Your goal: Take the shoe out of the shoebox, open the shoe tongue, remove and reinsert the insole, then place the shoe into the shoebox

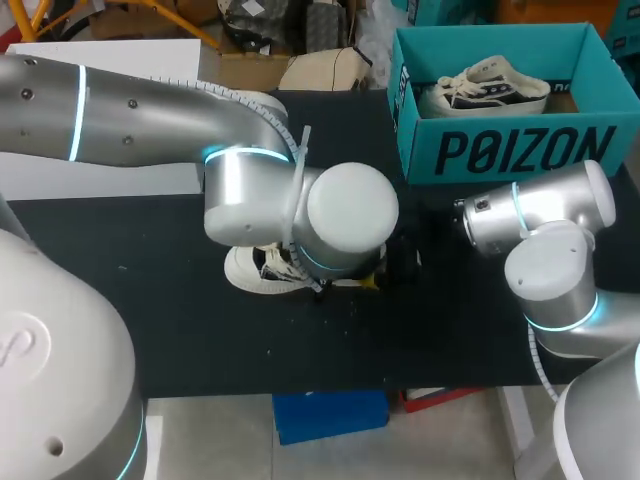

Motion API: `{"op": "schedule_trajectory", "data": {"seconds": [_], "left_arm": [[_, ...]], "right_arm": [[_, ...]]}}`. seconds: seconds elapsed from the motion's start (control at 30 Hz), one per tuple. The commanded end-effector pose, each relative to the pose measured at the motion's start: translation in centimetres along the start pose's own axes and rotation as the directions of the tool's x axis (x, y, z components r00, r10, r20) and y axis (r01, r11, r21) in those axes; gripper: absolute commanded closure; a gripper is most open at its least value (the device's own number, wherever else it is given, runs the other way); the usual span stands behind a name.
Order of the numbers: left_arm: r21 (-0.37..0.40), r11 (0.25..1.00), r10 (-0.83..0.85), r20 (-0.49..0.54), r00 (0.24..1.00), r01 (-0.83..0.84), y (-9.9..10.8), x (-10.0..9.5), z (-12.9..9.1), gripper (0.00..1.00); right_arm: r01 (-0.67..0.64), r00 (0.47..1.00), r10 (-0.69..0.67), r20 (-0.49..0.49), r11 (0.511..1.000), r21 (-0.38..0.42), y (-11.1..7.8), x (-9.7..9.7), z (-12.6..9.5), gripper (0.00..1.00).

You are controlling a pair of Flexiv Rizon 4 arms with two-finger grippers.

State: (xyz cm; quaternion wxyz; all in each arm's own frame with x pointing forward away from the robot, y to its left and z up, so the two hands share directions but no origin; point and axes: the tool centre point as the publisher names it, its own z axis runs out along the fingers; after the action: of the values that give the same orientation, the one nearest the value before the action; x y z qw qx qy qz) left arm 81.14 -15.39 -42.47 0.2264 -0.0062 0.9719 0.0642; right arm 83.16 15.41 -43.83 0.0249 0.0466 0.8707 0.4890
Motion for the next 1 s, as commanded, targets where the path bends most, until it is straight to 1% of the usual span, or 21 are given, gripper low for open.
{"op": "schedule_trajectory", "data": {"seconds": [0.03,0.07,0.1,0.13,0.3,0.37,0.43,0.5,0.53,0.6,0.77,0.83,0.87,1.0], "left_arm": [[0.034,0.999,-0.006,0.057,0.998,0.004,2.1,0.7,3.8,0.85],[0.043,0.999,-0.008,0.051,0.999,0.006,2.0,0.6,3.9,0.86],[0.047,0.999,-0.007,0.045,0.999,0.005,2.0,0.6,4.0,0.91],[0.053,0.999,-0.003,0.038,0.999,0.001,1.9,0.6,4.1,1.0],[0.066,0.998,0.017,-0.027,0.999,-0.015,1.5,0.4,3.9,1.0],[0.077,0.996,0.044,-0.083,0.996,-0.038,1.2,0.4,3.7,1.0],[0.117,0.991,0.076,-0.161,0.984,-0.057,0.9,0.6,3.3,1.0],[0.143,0.987,0.102,-0.204,0.974,-0.074,0.7,0.7,2.9,1.0],[0.164,0.984,0.115,-0.248,0.962,-0.075,0.5,0.7,2.6,1.0],[0.189,0.979,0.13,-0.269,0.954,-0.08,0.4,0.7,1.7,1.0],[0.258,0.964,0.164,-0.359,0.919,-0.071,-0.4,0.8,-0.1,1.0],[0.262,0.963,0.168,-0.373,0.912,-0.071,-0.6,0.9,-0.7,1.0],[0.28,0.958,0.172,-0.389,0.905,-0.061,-0.6,0.9,-1.0,1.0],[0.295,0.955,0.165,-0.42,0.892,-0.038,-0.5,0.7,-1.8,1.0]], "right_arm": [[-0.003,1.0,0.003,0.002,1.0,0.002,-0.4,-0.2,-0.2,1.0],[-0.003,1.0,0.003,0.002,1.0,0.002,-0.4,-0.2,-0.2,1.0],[-0.003,1.0,0.003,0.002,1.0,0.002,-0.4,-0.2,-0.2,1.0],[-0.003,1.0,0.003,0.002,1.0,0.002,-0.4,-0.2,-0.2,1.0],[-0.003,1.0,0.003,0.002,1.0,0.002,-0.4,-0.2,-0.2,1.0],[-0.003,1.0,0.003,0.002,1.0,0.002,-0.4,-0.2,-0.2,1.0],[-0.003,1.0,0.003,0.002,1.0,0.002,-0.4,-0.2,-0.2,1.0],[-0.003,1.0,0.003,0.002,1.0,0.002,-0.4,-0.2,-0.2,1.0],[-0.003,1.0,0.003,0.002,1.0,0.002,-0.4,-0.2,-0.2,1.0],[-0.003,1.0,0.003,0.002,1.0,0.002,-0.4,-0.2,-0.2,1.0],[-0.003,1.0,0.003,0.002,1.0,0.002,-0.4,-0.2,-0.2,1.0],[-0.003,1.0,0.003,0.002,1.0,0.002,-0.4,-0.2,-0.2,1.0],[-0.003,1.0,0.003,0.002,1.0,0.002,-0.4,-0.2,-0.2,1.0],[-0.003,1.0,0.003,0.002,1.0,0.002,-0.4,-0.2,-0.2,1.0]]}}
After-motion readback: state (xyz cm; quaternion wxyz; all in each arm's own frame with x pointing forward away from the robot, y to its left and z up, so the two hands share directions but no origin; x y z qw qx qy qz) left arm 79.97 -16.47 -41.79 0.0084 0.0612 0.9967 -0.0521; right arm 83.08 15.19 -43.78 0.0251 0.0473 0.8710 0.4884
